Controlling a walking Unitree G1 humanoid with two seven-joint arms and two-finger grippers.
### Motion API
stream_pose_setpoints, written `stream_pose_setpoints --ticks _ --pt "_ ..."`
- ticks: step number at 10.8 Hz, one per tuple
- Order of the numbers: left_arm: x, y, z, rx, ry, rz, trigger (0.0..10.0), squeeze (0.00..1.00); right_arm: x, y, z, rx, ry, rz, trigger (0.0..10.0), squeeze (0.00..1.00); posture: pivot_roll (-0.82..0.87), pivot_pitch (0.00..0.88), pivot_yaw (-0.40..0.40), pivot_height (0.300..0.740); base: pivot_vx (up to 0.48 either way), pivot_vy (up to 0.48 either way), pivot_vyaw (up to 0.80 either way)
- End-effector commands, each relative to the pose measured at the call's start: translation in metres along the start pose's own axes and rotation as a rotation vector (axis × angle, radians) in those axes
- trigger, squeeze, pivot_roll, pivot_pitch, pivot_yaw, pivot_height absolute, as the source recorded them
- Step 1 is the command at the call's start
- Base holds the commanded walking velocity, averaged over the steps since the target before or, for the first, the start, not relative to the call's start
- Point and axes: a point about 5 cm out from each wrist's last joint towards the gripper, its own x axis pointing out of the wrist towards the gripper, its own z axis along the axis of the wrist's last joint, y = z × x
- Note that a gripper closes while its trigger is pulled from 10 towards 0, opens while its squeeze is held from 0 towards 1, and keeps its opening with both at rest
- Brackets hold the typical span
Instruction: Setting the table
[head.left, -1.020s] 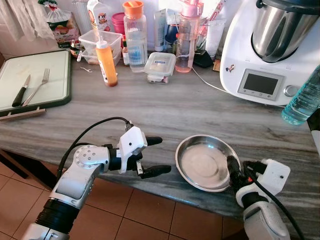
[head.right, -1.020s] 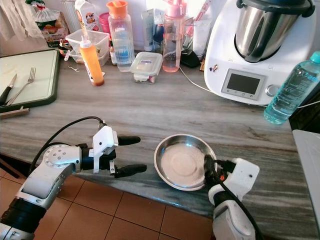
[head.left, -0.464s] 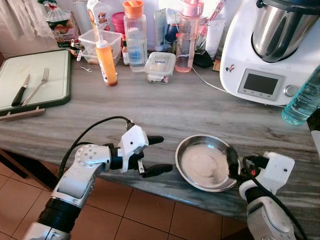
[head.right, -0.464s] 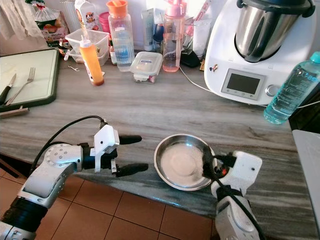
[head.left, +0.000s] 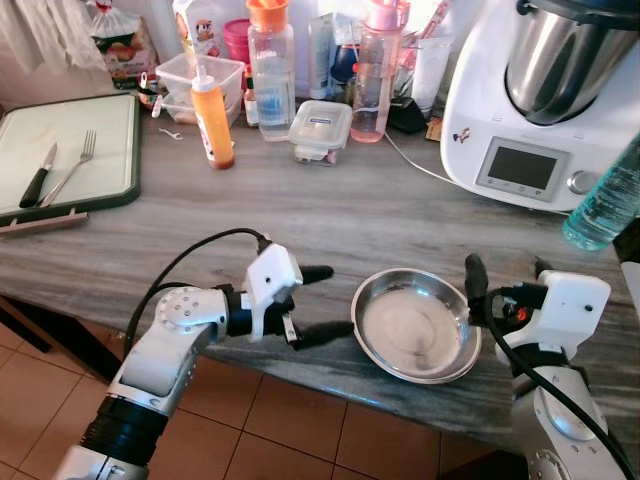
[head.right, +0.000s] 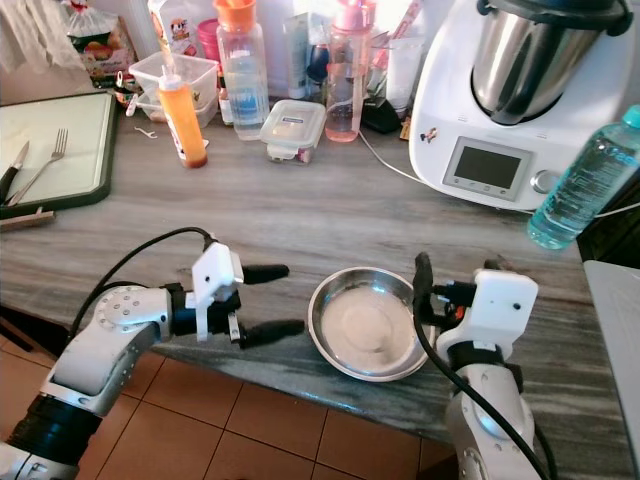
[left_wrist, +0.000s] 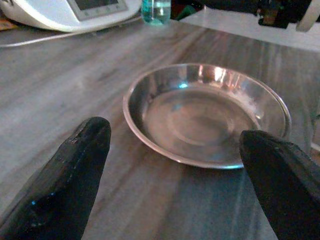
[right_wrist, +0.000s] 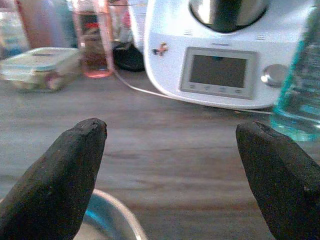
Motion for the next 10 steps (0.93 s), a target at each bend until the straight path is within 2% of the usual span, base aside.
stream_pose_setpoints --ticks 1,3,5,6,10 --pt "0.0 0.003 0.011 0.02 -0.026 0.014 10.0 0.0 -0.002 -0.007 0.002 -0.024 -0.007 -0.046 10.0 1.0 0.1 0.103 -0.031 0.74 0.0 0.0 0.0" --pt "-0.001 0.002 0.011 0.021 -0.018 0.007 10.0 0.0 -0.007 -0.023 -0.011 -0.113 0.056 -0.144 10.0 1.0 0.1 0.091 -0.023 0.74 0.0 0.0 0.0" --pt "-0.001 0.003 0.013 0.024 -0.021 0.01 10.0 0.0 -0.014 -0.027 -0.025 -0.135 0.137 -0.186 10.0 1.0 0.1 0.089 -0.016 0.74 0.0 0.0 0.0" --pt "-0.002 0.003 0.013 0.021 -0.021 0.012 10.0 0.0 -0.018 -0.026 -0.033 -0.16 0.182 -0.205 10.0 1.0 0.1 0.089 -0.012 0.74 0.0 0.0 0.0" --pt "-0.003 0.0 0.011 0.017 -0.004 -0.011 10.0 0.0 -0.03 -0.012 -0.053 -0.15 0.299 -0.164 10.0 1.0 0.1 0.105 -0.001 0.74 0.0 0.0 0.0"
